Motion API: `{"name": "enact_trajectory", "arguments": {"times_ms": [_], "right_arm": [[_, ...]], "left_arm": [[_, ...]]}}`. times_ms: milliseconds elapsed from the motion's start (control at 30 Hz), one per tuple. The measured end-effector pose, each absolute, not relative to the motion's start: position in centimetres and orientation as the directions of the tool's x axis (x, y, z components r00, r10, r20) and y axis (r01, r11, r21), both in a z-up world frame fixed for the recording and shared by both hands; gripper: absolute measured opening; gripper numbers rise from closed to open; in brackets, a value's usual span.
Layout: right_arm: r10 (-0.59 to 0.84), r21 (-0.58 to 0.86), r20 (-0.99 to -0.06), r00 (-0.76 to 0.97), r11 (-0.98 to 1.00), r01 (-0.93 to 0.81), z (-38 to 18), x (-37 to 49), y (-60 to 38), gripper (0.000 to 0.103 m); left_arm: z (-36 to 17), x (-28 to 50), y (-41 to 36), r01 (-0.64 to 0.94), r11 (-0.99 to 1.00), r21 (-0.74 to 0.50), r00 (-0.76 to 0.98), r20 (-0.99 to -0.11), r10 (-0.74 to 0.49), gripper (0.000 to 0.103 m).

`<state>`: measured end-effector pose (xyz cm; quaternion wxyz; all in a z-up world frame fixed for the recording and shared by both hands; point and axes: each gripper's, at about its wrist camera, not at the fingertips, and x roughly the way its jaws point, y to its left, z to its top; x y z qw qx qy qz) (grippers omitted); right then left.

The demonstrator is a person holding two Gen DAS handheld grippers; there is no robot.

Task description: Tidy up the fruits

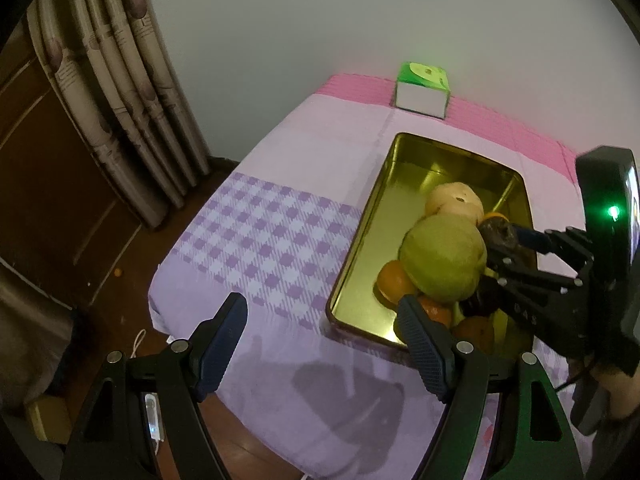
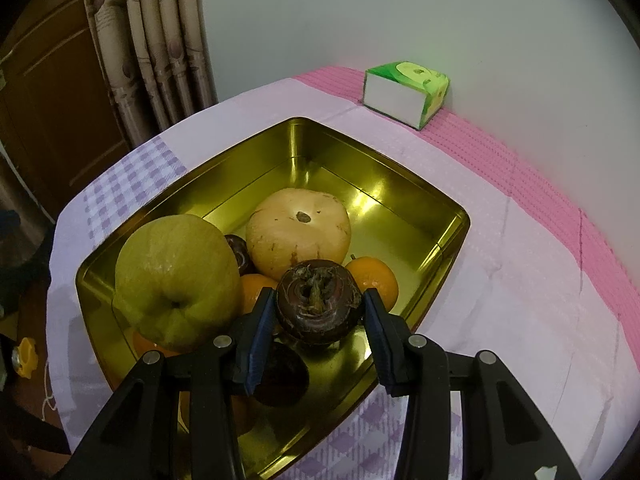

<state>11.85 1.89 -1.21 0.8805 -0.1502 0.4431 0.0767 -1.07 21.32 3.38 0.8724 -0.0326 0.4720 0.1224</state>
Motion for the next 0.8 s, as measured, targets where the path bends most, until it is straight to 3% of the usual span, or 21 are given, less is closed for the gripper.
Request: {"name": "enact_trajectory", "arguments": {"times_ms": [433, 800], "right_arm": [[-0.006, -0.180, -0.806, 0.591, 0.955, -0.235, -1.2, 11.5, 1.7, 0.042], [0.006, -0.162, -0.779, 0.627, 0.964, -0.210, 0.8, 10.0, 1.3, 0.063]], "left_arm": [[3.2, -1.8, 19.9, -0.188, 0.979, 0.083, 0.522, -0.836, 0.171, 0.078], [3.2, -1.7, 19.6, -0.172, 0.982, 0.083, 0.520, -0.838, 0.162, 0.078]]}}
